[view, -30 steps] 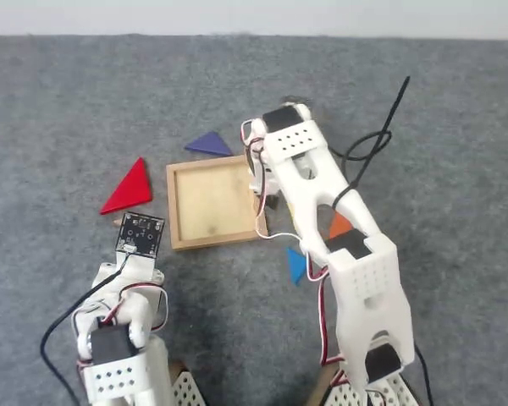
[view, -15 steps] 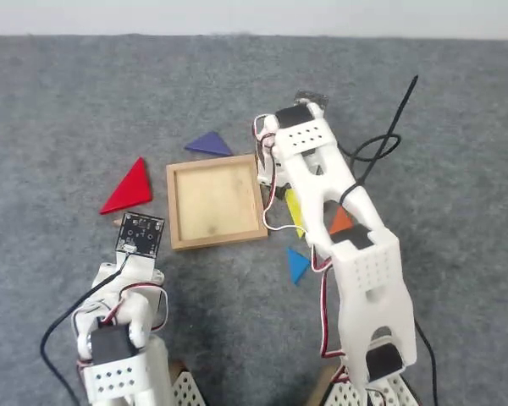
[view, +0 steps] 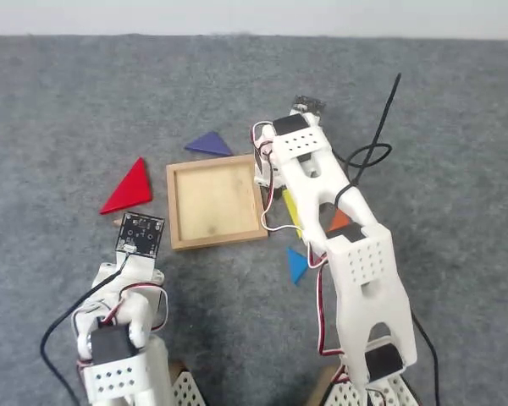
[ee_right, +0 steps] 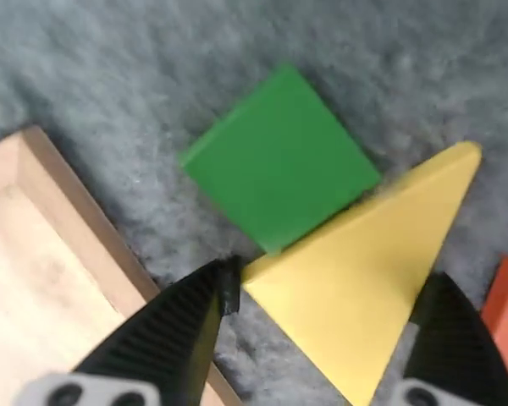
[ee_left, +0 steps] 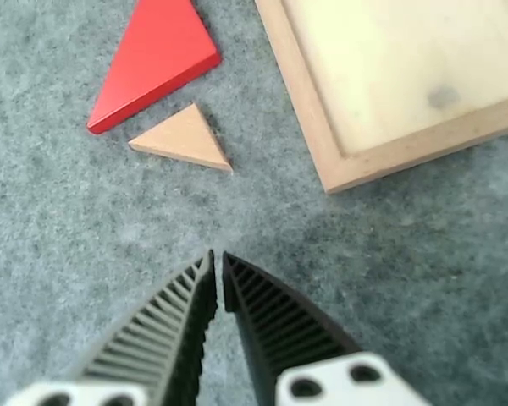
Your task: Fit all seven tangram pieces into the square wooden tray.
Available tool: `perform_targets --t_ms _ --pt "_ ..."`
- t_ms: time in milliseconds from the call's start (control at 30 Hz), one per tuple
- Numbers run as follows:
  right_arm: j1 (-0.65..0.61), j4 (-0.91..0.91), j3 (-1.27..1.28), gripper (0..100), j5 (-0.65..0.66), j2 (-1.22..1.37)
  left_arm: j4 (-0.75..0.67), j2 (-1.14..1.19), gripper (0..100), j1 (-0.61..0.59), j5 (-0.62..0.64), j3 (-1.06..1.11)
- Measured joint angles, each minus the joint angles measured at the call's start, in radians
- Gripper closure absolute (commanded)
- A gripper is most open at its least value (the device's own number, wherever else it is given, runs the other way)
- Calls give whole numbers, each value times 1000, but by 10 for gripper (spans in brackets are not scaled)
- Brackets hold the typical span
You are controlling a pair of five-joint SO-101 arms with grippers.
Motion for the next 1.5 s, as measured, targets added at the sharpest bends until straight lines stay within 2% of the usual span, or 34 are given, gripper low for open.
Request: perform_targets --t_ms 267,600,967,1100,1300,1433,1500 --pt "12 -2 0 809 0 5 0 0 986 0 0 0" --pt "21 28 -8 815 21 5 0 0 986 0 0 0" --pt "23 209 -98 816 35 6 0 0 986 0 0 0" --pt "6 275 -104 816 78 -17 0 0 986 0 0 0" --pt "-98 342 -104 816 183 -87 0 0 986 0 0 0" --pt "-97 342 -103 816 324 -141 0 0 986 0 0 0" --pt "-104 342 -103 816 437 -164 0 0 986 0 0 0"
